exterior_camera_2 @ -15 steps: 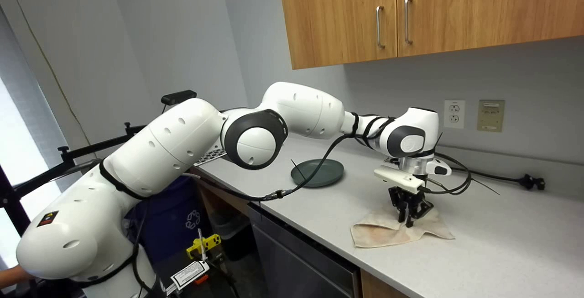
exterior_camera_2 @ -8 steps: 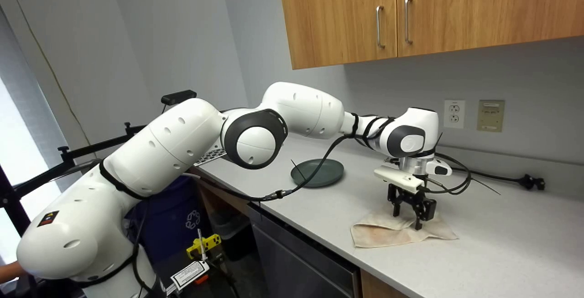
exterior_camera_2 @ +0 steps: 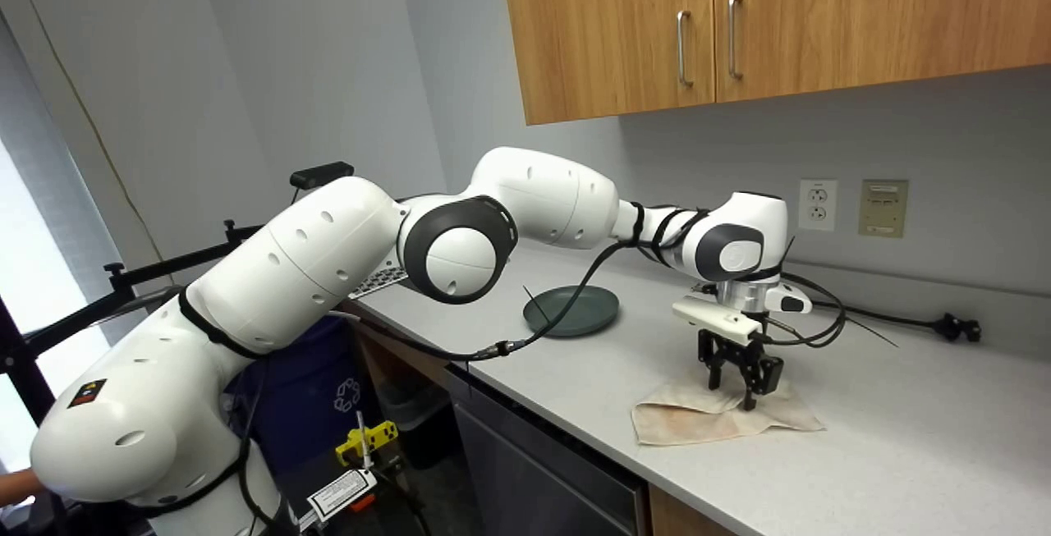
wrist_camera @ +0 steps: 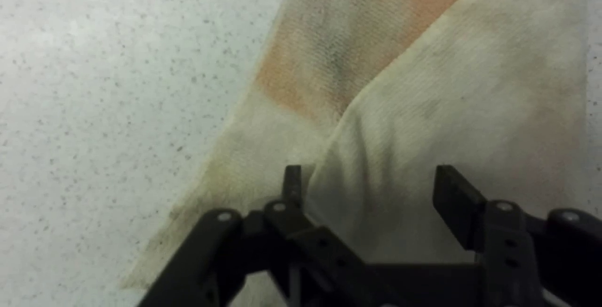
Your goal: Unfold the cloth on the countertop
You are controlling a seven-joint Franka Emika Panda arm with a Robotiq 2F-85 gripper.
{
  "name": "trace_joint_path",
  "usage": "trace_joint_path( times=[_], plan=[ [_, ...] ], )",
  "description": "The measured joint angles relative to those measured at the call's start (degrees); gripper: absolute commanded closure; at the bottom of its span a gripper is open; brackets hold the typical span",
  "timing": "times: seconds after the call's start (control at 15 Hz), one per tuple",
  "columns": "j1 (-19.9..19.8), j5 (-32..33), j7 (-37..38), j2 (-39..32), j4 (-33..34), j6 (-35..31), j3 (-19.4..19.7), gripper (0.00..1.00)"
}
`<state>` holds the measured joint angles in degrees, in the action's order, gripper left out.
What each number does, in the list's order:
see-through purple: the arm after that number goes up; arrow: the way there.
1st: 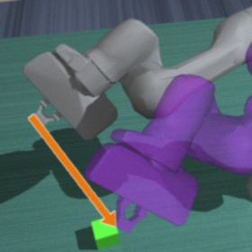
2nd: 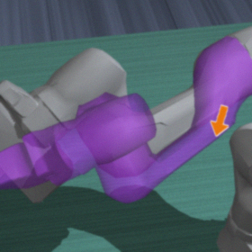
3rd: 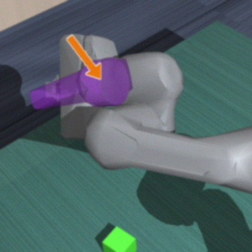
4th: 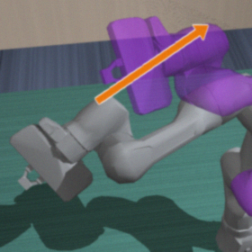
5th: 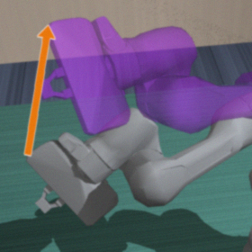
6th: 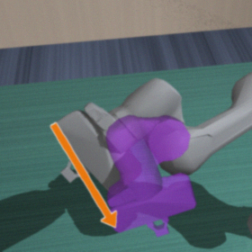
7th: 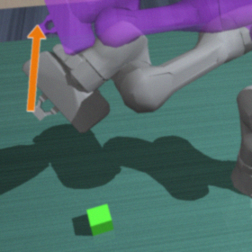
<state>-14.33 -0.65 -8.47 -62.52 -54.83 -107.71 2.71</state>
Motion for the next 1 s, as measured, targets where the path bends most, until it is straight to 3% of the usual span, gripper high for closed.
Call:
trace_joint_path(
  times=[0.07, 0.13, 0.2, 0.33, 0.53, 0.6, 0.67, 0.73, 1.0],
  plan=[
    [0.0, 0.0, 0.0, 0.0, 0.1, 0.0, 0.0, 0.66],
    [0.0, 0.0, 0.0, 0.0, 0.2, 0.0, -0.1, 0.67],
    [0.0, 0.0, 0.0, 0.0, 0.4, 0.0, -0.1, 0.31],
    [0.2, 0.0, 0.0, 0.0, 0.7, 0.0, -0.1, 0.35],
    [0.5, 0.0, 0.3, 0.0, 0.9, 0.0, -0.1, 0.20],
    [0.6, 0.1, 0.4, 0.0, 0.9, 0.0, -0.1, 0.58],
    [0.6, 0.1, 0.6, 0.1, 1.0, 0.0, 0.0, 0.53],
    [0.7, 0.1, 0.6, 0.1, 1.0, 0.0, 0.0, 0.55],
    [0.7, 0.1, 0.8, 0.1, 1.0, 0.0, 0.0, 0.88]
  ],
)
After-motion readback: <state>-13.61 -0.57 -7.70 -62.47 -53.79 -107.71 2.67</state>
